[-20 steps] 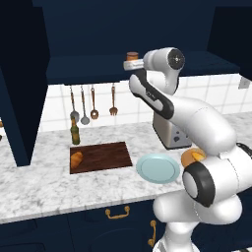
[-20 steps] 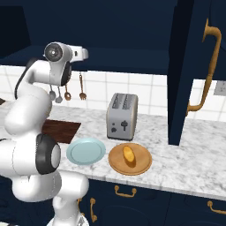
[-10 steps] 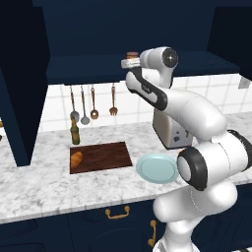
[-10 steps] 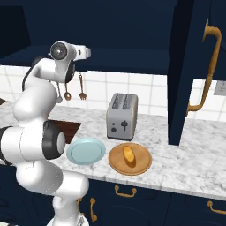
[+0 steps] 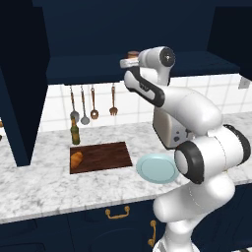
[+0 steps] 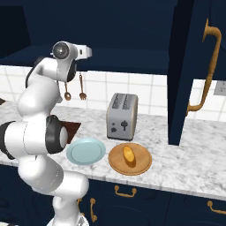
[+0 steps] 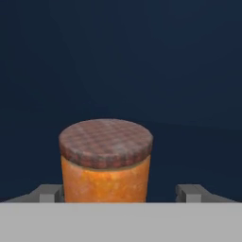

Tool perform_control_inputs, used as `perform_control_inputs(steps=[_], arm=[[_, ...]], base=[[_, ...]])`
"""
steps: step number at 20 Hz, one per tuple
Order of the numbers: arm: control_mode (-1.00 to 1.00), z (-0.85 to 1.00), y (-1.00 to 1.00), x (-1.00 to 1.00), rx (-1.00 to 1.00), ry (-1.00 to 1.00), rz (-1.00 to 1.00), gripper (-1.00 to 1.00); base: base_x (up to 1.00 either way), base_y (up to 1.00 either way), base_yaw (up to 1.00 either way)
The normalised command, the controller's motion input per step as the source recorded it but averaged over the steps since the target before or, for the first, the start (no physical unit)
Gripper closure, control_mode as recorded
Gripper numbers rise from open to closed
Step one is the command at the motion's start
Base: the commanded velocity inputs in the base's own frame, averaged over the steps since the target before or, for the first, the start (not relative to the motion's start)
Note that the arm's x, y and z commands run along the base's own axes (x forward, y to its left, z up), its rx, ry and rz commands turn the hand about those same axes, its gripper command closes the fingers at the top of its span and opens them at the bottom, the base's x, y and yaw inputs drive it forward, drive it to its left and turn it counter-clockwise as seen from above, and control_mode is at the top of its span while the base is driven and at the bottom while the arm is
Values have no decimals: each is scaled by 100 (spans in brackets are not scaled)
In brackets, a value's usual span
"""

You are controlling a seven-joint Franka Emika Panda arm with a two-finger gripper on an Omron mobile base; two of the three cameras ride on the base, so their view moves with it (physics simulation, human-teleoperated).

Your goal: From the different types of pastries on the counter, select a croissant and place it on the cutting board. Then retrieve a jar of jam from the cabinet and place it alongside the croissant on the cutting board.

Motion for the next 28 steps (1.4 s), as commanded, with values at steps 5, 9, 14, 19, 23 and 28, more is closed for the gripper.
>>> perform_control_inputs(steps=[5, 9, 14, 19, 23, 28], arm=[[-100, 1, 0, -5, 6, 0, 0, 100], [-100, 31, 0, -23, 19, -2, 0, 100], [-100, 40, 0, -46, 3, -1, 1, 100], [-100, 47, -8, -77, -15, 0, 1, 100], [-100, 33, -18, -94, -14, 0, 0, 100], [-100, 9, -3, -100, 4, -23, 0, 100]], base=[[0, 0, 0], [0, 0, 0], [0, 0, 0], [0, 0, 0], [0, 0, 0], [0, 0, 0]])
